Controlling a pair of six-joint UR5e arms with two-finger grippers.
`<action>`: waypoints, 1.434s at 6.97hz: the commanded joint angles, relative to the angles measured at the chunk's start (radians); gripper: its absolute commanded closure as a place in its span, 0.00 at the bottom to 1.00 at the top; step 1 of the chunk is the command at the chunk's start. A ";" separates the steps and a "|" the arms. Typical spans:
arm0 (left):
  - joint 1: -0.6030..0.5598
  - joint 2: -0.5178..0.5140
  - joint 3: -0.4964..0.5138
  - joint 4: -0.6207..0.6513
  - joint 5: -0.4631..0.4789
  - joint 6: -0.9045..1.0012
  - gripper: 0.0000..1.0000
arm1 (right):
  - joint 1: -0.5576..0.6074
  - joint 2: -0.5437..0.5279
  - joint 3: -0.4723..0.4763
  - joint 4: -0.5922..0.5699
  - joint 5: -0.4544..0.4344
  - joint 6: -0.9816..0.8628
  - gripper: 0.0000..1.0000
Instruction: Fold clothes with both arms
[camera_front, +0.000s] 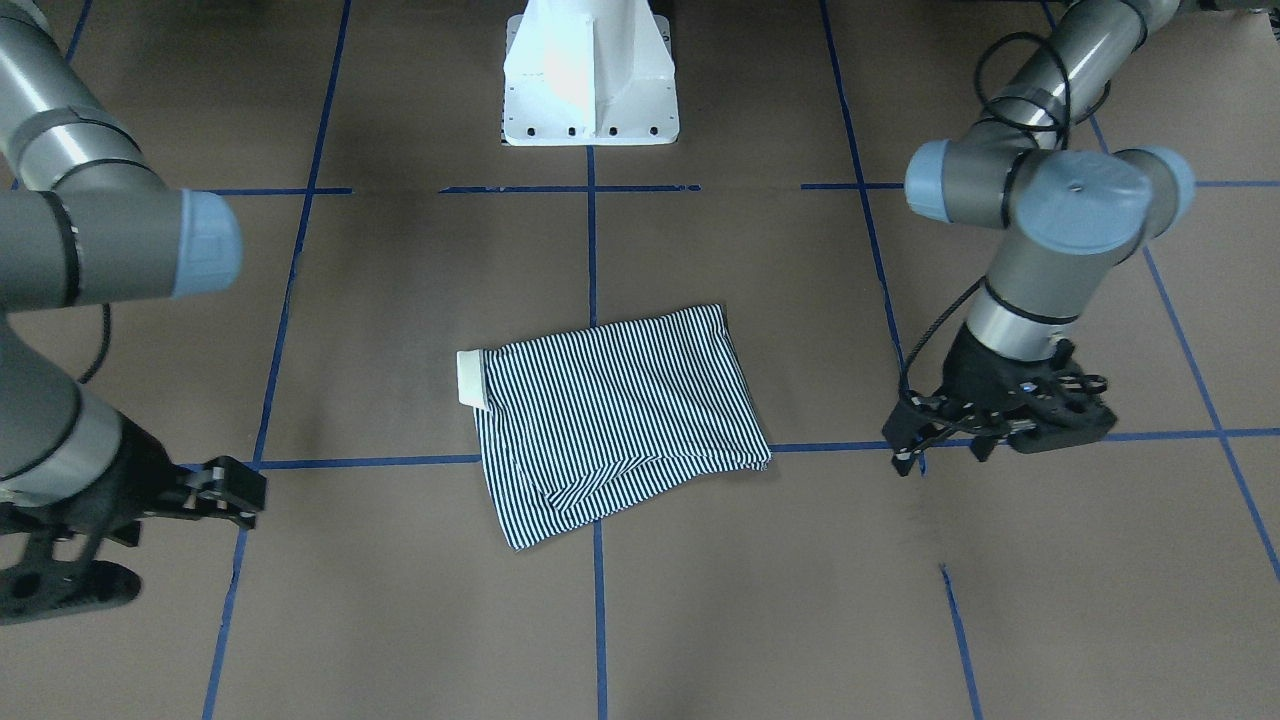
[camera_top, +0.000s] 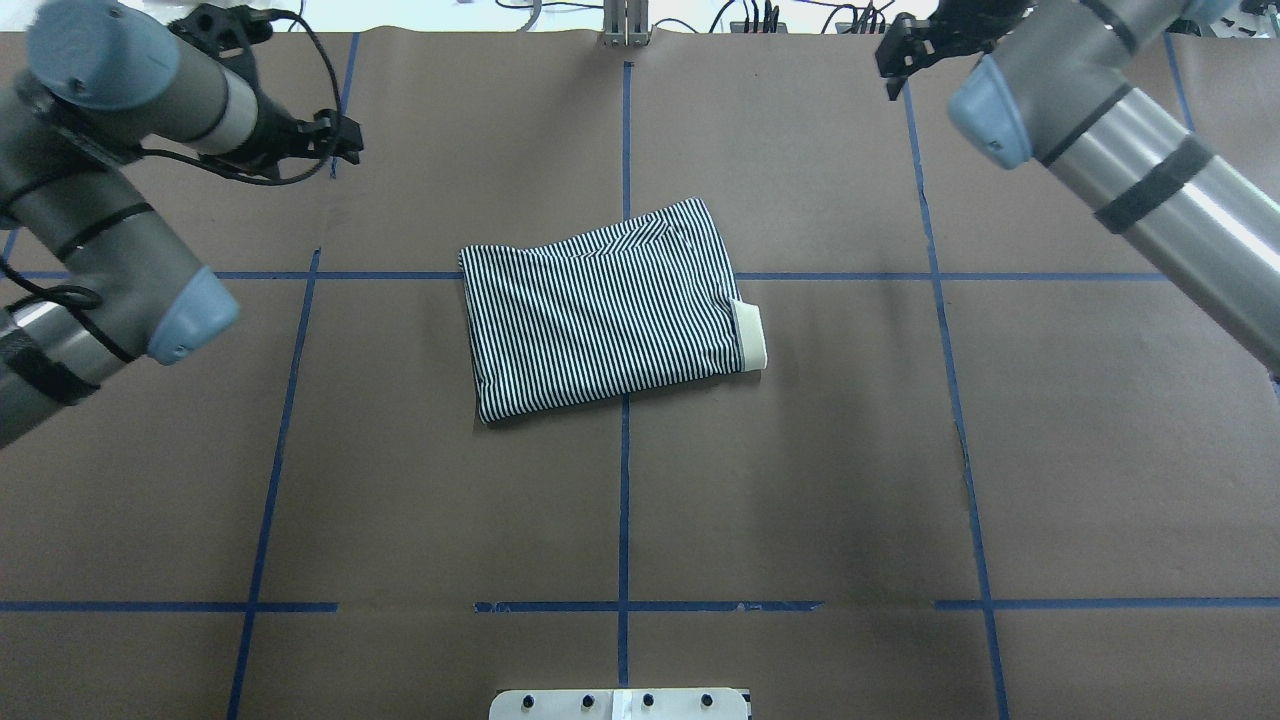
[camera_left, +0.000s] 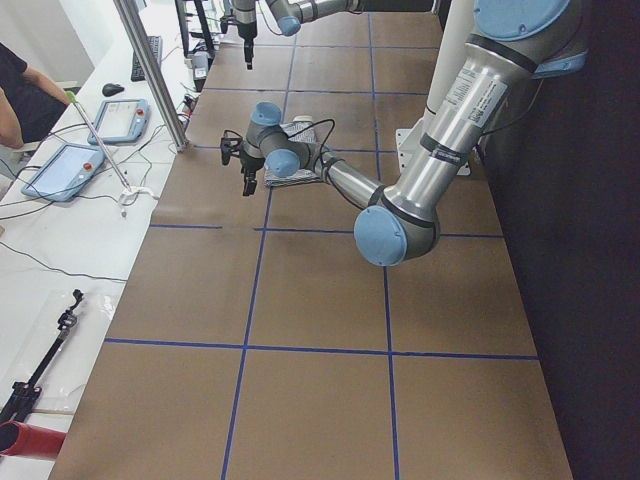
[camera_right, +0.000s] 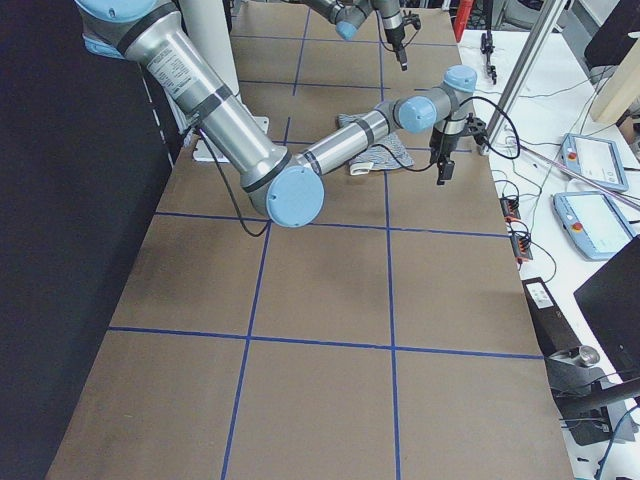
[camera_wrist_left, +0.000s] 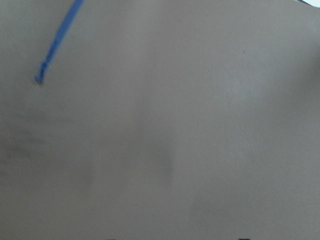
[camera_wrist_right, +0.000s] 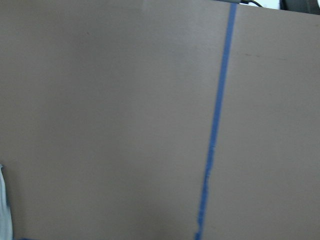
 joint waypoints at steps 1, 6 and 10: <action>-0.216 0.185 -0.085 0.016 -0.145 0.398 0.00 | 0.154 -0.216 0.237 -0.249 0.006 -0.372 0.00; -0.532 0.486 -0.097 0.013 -0.316 1.095 0.00 | 0.458 -0.692 0.401 -0.328 0.173 -0.791 0.00; -0.522 0.496 -0.068 0.138 -0.268 1.080 0.00 | 0.457 -0.694 0.270 -0.071 0.179 -0.716 0.00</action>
